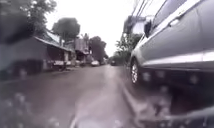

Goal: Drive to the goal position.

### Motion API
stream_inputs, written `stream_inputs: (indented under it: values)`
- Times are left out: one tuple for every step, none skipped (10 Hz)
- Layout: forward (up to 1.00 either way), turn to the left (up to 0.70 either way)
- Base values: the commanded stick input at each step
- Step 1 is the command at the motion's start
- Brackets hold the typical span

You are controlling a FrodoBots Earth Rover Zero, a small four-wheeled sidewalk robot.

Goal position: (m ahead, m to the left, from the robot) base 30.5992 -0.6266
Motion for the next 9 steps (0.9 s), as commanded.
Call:
stream_inputs:
  values:
    - [1.00,0.00]
    - [1.00,0.00]
    - [1.00,0.00]
    - [1.00,0.00]
    - [1.00,0.00]
    - [1.00,0.00]
    - [1.00,0.00]
    - [1.00,0.00]
    - [1.00,0.00]
